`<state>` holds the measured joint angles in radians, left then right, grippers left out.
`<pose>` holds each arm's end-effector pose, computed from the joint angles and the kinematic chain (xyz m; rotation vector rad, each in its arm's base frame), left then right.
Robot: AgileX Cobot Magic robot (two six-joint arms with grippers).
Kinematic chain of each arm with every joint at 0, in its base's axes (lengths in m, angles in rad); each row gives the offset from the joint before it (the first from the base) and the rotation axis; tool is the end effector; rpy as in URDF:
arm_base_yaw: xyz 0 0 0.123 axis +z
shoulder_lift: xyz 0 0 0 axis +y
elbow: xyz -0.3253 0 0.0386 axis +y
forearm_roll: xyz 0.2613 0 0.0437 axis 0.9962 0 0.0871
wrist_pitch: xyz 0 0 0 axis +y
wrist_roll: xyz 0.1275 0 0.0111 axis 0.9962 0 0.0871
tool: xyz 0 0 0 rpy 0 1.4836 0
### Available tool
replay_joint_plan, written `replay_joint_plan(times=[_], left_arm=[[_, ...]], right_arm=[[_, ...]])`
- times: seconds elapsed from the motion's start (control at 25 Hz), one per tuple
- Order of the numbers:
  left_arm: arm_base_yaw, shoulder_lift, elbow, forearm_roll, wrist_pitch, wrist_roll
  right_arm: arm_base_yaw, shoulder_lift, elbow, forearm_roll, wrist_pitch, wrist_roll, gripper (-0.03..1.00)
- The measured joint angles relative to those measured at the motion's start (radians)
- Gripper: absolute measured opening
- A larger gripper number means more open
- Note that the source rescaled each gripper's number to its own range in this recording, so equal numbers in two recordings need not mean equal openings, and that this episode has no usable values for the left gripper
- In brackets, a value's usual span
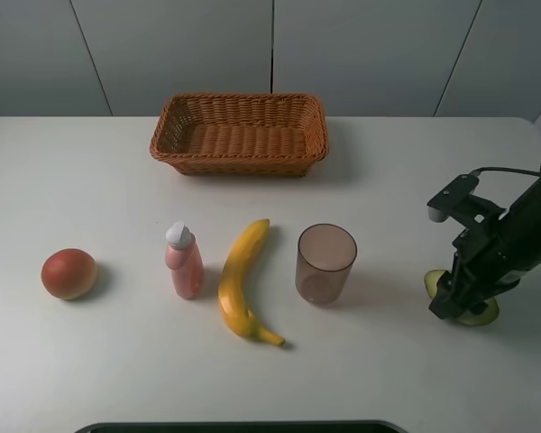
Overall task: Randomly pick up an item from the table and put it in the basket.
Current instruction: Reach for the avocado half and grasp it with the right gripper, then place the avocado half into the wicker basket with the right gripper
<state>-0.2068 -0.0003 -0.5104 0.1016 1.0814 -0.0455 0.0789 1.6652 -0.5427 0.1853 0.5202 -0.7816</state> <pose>-0.0033 0.0124 0.2683 0.1586 2.0441 -0.0352 0.2230 0.0294 0.0993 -1.0609 2.9049 0.1273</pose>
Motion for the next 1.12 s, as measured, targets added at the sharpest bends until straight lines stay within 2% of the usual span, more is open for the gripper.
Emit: replay_joint_plan(times=[0.32,0.44,0.76,0.92,1.12], left_arm=[[0.0,0.0,0.0,0.0,0.0,0.0],[0.0,0.0,0.0,0.0,0.0,0.0],[0.0,0.0,0.0,0.0,0.0,0.0],[0.0,0.0,0.0,0.0,0.0,0.0],[0.0,0.0,0.0,0.0,0.0,0.0]], right_arm=[[0.0,-0.034,-0.073,-0.018,0.08,0.018,0.02],[0.0,-0.091,-0.129,-0.018,0.117,0.066,0.02],[0.004,-0.168,-0.466,-0.016,0.334,0.116,0.02],[0.035,-0.169,-0.634,-0.006,0.344,0.12,0.02],[0.116,-0.134,-0.803,0.016,0.327,0.12,0.02]])
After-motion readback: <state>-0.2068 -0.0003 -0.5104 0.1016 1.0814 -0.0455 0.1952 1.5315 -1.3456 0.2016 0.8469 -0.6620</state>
